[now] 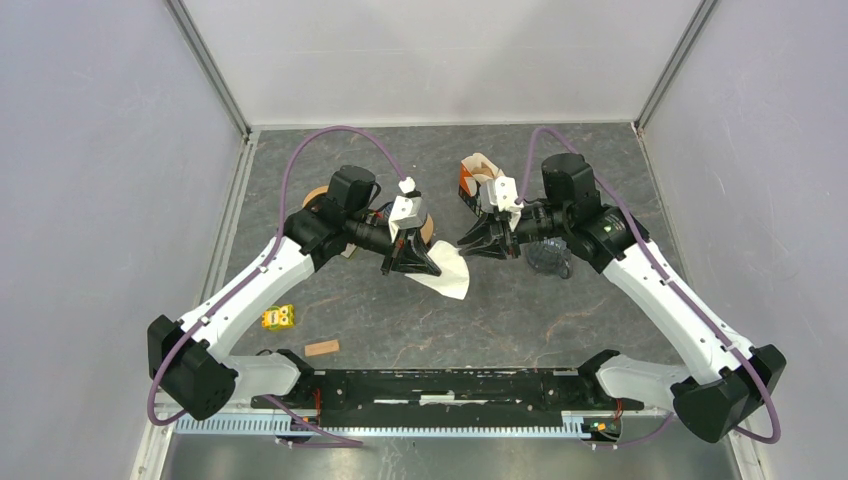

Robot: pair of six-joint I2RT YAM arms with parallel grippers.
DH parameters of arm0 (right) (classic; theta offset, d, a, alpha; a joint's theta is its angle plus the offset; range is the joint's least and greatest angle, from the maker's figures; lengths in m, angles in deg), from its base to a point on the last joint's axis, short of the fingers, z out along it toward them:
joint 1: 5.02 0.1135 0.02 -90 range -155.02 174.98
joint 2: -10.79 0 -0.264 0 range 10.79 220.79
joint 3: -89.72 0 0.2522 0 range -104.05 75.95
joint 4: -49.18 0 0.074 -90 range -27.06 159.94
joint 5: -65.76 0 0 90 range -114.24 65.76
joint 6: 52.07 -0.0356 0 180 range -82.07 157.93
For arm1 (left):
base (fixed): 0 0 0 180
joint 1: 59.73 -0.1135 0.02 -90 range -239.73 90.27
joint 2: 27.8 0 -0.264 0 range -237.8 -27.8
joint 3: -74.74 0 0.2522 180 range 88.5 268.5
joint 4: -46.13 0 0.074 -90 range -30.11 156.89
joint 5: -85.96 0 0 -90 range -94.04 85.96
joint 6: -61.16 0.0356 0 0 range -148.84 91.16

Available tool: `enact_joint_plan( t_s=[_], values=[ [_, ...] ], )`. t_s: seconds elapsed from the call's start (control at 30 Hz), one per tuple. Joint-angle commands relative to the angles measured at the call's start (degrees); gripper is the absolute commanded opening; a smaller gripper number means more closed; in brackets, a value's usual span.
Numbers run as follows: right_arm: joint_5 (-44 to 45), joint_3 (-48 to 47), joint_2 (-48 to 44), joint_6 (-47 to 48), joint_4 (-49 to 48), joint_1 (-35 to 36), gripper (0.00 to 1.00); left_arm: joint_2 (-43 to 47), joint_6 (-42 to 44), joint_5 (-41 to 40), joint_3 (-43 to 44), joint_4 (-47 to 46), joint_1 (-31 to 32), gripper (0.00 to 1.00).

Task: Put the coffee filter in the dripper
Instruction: Place the coffee filter in the coffee dripper.

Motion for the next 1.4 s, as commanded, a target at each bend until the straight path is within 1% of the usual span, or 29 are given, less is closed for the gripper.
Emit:
enact_joint_plan(
  t_s=[0.0, 0.13, 0.47, 0.77, 0.87, 0.93, 1.03, 1.1, 1.17, 1.23, 1.37],
  values=[
    [-0.51, -1.23, 0.08, 0.31, -0.54, 0.15, 0.28, 1.30, 3.08, 2.67, -0.07, -0.43, -0.32, 0.02],
    [-0.51, -1.32, 0.30, 0.44, -0.29, 0.16, 0.27, 1.38, 3.25, 2.81, -0.24, -0.52, -0.32, 0.02],
    [-0.49, -1.80, 0.61, 0.62, -0.11, 0.15, 0.26, 1.90, 7.39, 3.50, 0.11, 2.91, -0.32, 0.02],
    [-2.57, 0.02, 0.04, -0.43, -0.89, 0.15, 0.26, 1.44, 7.45, 3.05, 0.61, 3.00, -0.32, 0.02],
    [-1.19, 0.26, -0.46, 0.09, -0.67, 0.16, 0.26, 1.22, 7.39, 2.67, 0.81, 2.97, -0.29, 0.02],
    [0.17, -0.17, -0.76, 1.84, 0.99, 0.15, 0.27, 1.28, 7.53, 2.55, 0.81, 2.92, -0.40, 0.02],
    [1.49, -1.77, -1.31, 7.64, 7.19, 0.15, 0.31, 1.61, 7.50, 2.75, 0.86, 2.95, -0.49, 0.02],
    [0.97, -2.77, -1.38, 12.33, 12.30, 0.15, 0.35, 1.65, 7.91, 3.65, 0.99, 2.99, -0.54, 0.02],
    [0.23, -2.46, -1.94, 14.05, 14.87, 0.15, 0.37, 1.41, 7.39, 4.31, 1.16, 2.43, -0.60, 0.02],
    [0.17, -0.58, -3.23, 12.17, 12.66, 0.16, 0.37, 1.02, 6.12, 4.76, 1.22, 1.24, -0.60, 0.02],
    [2.15, 1.91, -4.57, 4.86, 5.49, 0.15, 0.36, -0.27, 4.06, 5.31, 1.87, 0.72, -0.50, 0.02]
  ],
)
